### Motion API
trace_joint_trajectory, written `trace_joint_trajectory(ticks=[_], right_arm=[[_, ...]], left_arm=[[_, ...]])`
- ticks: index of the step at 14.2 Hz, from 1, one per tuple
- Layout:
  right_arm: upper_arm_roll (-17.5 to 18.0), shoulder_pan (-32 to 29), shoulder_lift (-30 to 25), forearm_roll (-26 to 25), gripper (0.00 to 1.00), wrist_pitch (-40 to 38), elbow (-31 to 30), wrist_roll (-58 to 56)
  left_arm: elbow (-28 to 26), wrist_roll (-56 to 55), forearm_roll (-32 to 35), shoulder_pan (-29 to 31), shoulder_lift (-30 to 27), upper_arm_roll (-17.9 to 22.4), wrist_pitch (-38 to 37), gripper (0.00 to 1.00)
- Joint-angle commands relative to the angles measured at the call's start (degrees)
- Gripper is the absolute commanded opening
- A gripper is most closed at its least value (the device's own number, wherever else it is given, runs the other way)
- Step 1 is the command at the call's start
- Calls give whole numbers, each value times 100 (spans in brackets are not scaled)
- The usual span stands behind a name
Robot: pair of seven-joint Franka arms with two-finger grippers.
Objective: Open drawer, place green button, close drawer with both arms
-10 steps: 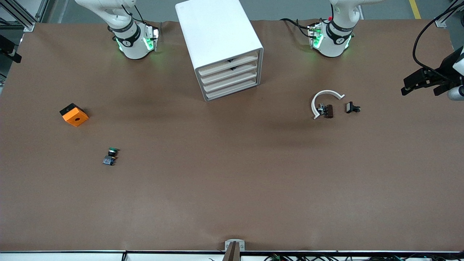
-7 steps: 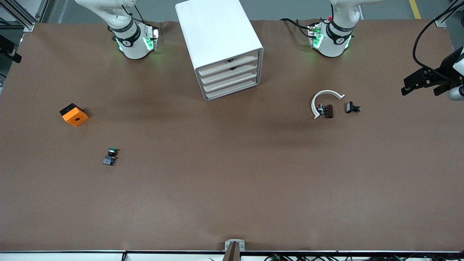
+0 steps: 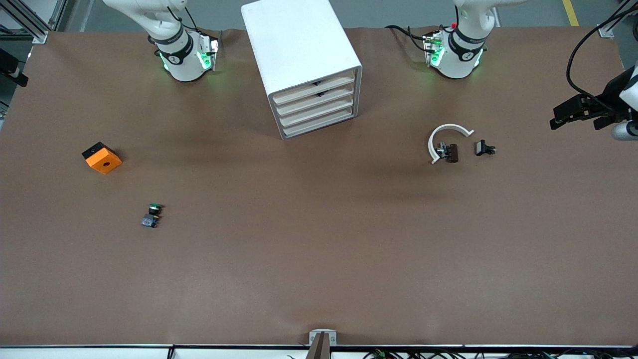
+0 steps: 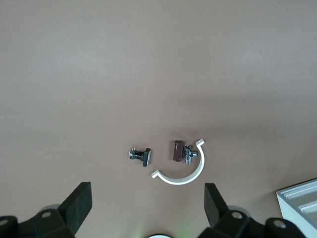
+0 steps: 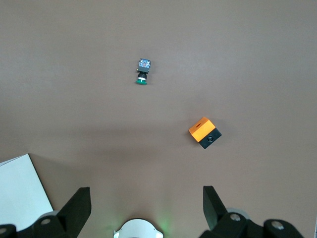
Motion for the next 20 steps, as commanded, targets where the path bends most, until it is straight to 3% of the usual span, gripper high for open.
trace_joint_trajectory(ticks=[1,4,10,14,20], right_arm=[[55,-177,216,-39,100,-20,116,-24],[64,-212,934,40,100,-11,159,-41],[55,-291,1420,-109,100,138,300,-472],[55,-396,1465,-92,100,217,292,-480],[64,-336,1500,-74,100,77,292,-253]], left_arm=[[-42,-55,29,10,201,1,-39,100],[-322,-72,29,-7,482,1,311,100],[-1306,-73,55,-42,632,-8,1637,100],[-1387,-151,64,-209,1097,-43,2122,100],[-1334,-2170,415,-1113,1783,-43,2607,100]])
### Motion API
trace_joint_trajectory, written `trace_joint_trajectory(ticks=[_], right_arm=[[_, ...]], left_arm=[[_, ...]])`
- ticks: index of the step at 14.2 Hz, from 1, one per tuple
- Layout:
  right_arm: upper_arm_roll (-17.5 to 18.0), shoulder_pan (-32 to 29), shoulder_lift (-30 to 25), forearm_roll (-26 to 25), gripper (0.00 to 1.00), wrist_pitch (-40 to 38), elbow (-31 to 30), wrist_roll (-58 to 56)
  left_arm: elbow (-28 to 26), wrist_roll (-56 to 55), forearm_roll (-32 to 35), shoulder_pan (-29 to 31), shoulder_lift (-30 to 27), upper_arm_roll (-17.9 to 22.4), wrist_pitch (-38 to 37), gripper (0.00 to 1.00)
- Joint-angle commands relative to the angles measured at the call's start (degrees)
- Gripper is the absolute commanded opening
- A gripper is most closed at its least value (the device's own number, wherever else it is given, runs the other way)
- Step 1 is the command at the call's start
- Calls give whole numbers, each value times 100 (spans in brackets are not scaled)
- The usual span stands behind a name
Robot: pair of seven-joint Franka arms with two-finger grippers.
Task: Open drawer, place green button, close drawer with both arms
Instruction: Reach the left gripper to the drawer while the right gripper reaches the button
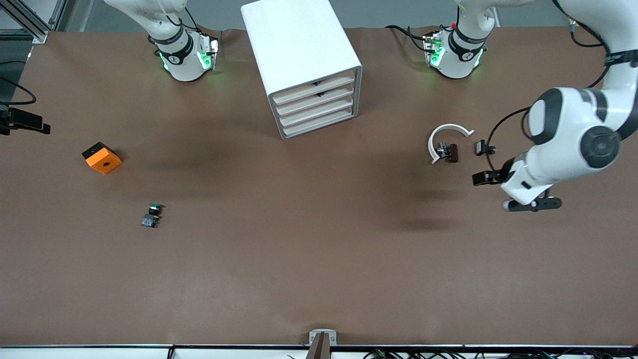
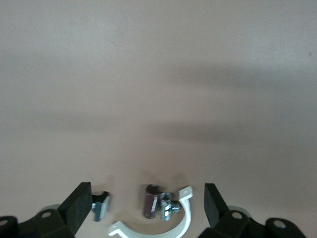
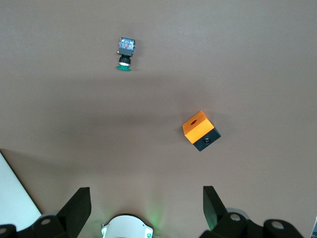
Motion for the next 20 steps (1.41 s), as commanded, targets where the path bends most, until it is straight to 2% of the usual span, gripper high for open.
trace_joint_trajectory(ticks=[1,4,5,7,10,13,20], right_arm=[[52,-49,61,-17,100,-132,155,244],[43,-224,61,27,100,42,76,271],[43,-216,61,1,100,322,-28,324],[78,-137,140,-26,100,814,-370,1058],[78,240,289,-35,100,2017,-1065,1536],[78,434,771,-26,100,2932,-1243,1871],[87,391,2002,132,100,4540,-1382,2003]], left_arm=[[114,-949,220,-407,232,14,40,100],[552,-2414,220,-794,697,6,-30,100],[719,-2951,220,-970,899,6,-91,100],[1219,-3744,203,-1208,1277,-12,-572,100],[2133,-4588,37,-1480,1822,-56,-1513,100],[2663,-5624,-805,-1499,2245,-56,-2015,100],[2707,-7619,-2906,-1402,2632,-21,-2025,100]])
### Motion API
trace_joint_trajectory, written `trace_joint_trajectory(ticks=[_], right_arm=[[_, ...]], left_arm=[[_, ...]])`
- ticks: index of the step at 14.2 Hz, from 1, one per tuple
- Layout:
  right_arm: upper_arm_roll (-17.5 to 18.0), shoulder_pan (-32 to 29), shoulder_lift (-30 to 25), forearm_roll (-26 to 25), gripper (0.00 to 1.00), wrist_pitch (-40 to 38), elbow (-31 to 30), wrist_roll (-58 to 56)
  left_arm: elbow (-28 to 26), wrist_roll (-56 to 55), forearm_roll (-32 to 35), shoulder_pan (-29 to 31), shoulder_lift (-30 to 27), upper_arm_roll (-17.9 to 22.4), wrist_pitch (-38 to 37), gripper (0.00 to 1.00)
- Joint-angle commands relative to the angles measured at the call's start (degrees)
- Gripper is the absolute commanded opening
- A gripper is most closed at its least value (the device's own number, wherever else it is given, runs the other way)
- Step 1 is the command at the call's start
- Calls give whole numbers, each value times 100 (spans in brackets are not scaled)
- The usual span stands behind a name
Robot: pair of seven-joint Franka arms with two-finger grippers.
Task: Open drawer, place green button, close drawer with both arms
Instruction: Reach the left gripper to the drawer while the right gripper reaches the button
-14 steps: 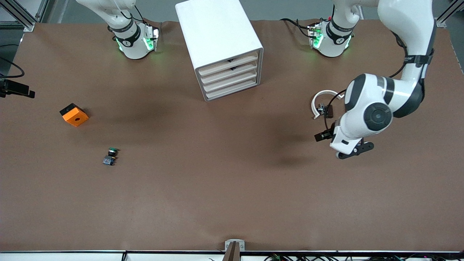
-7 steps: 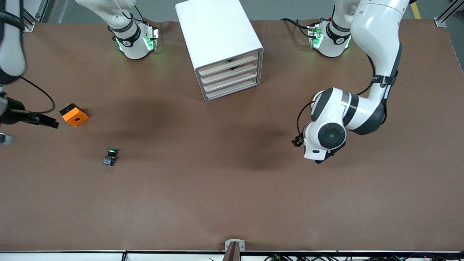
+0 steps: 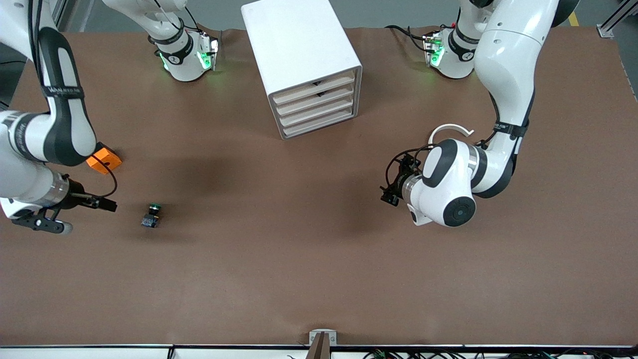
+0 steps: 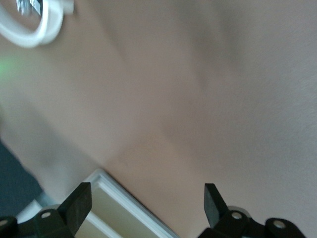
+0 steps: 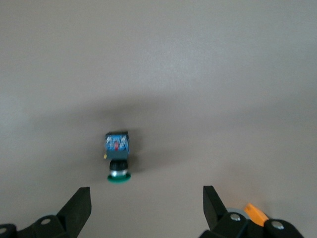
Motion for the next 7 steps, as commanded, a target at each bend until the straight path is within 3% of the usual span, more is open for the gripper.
trace_joint_trajectory(ticks=[1,4,7], right_arm=[[34,-13,365,177,100,690,-162,110],[34,127,725,239,100,1903,-645,110],[34,216,805,248,100,1985,-795,110]], left_arm=[[185,-936,-658,104,270,14,-163,100],[167,-1781,-1203,183,586,5,-321,100],[176,-2204,-1923,271,937,-22,-566,100]])
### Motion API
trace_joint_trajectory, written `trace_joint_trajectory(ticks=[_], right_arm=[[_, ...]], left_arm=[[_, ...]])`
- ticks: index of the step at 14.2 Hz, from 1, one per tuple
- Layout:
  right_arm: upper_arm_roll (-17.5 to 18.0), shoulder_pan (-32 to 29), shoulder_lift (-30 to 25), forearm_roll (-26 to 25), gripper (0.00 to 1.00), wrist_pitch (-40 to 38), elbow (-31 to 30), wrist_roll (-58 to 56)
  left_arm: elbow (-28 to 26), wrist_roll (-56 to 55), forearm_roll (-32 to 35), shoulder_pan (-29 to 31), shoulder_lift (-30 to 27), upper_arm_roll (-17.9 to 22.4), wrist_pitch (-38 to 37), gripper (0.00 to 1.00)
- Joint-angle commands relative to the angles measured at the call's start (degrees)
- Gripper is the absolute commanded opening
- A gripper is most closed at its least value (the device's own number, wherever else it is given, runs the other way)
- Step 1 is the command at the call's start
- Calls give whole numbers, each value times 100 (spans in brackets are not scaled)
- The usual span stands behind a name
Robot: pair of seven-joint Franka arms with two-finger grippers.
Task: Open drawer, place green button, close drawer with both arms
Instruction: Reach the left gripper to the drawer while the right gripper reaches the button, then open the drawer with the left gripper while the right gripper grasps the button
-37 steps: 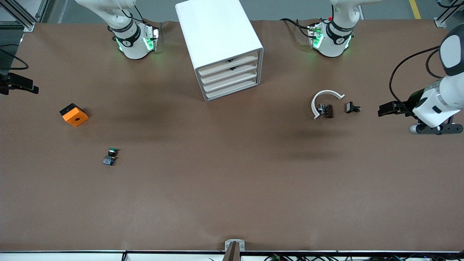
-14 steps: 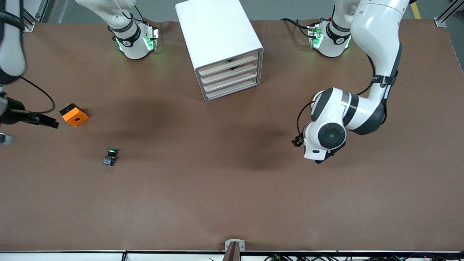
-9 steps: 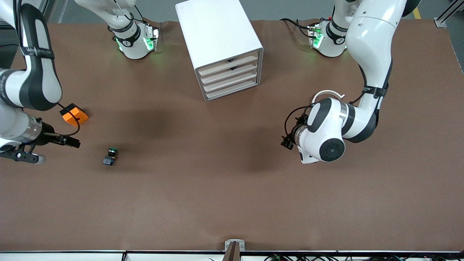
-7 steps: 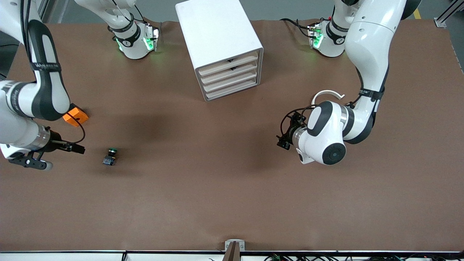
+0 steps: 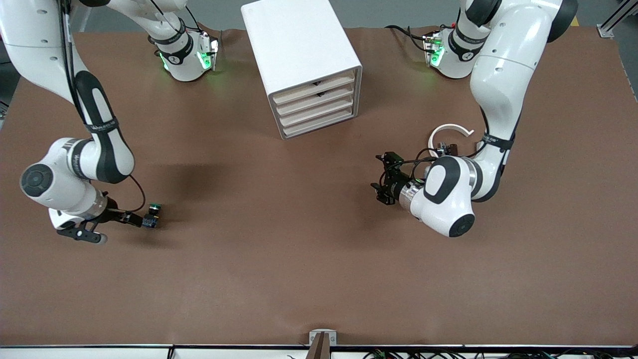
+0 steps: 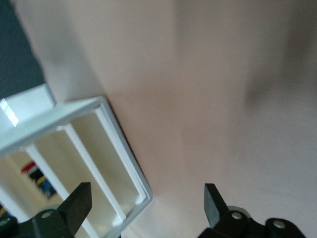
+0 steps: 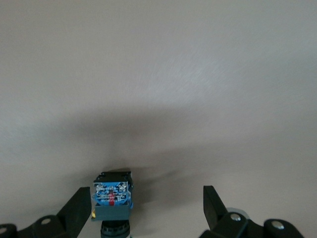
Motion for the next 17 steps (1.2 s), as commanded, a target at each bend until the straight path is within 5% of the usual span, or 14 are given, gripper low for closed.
trace_joint_trajectory(ticks=[1,10,11,13,15,17], right_arm=[[0,147,-76,82,100,71,-172,83],[0,288,179,90,100,361,-251,189],[8,288,205,90,100,361,-278,189],[0,288,232,90,100,353,-278,198],[8,279,258,90,83,335,-278,180],[8,288,258,90,46,300,-269,180]], left_arm=[[166,-485,-621,66,341,-39,-432,100],[-440,-1365,-852,-196,606,-689,-1189,100],[-467,-1383,-852,-250,606,-681,-1189,97],[-485,-1383,-852,-303,641,-681,-1172,68],[-528,-1392,-843,-504,702,-681,-1172,55],[-678,-1383,-843,-619,703,-681,-1172,48]])
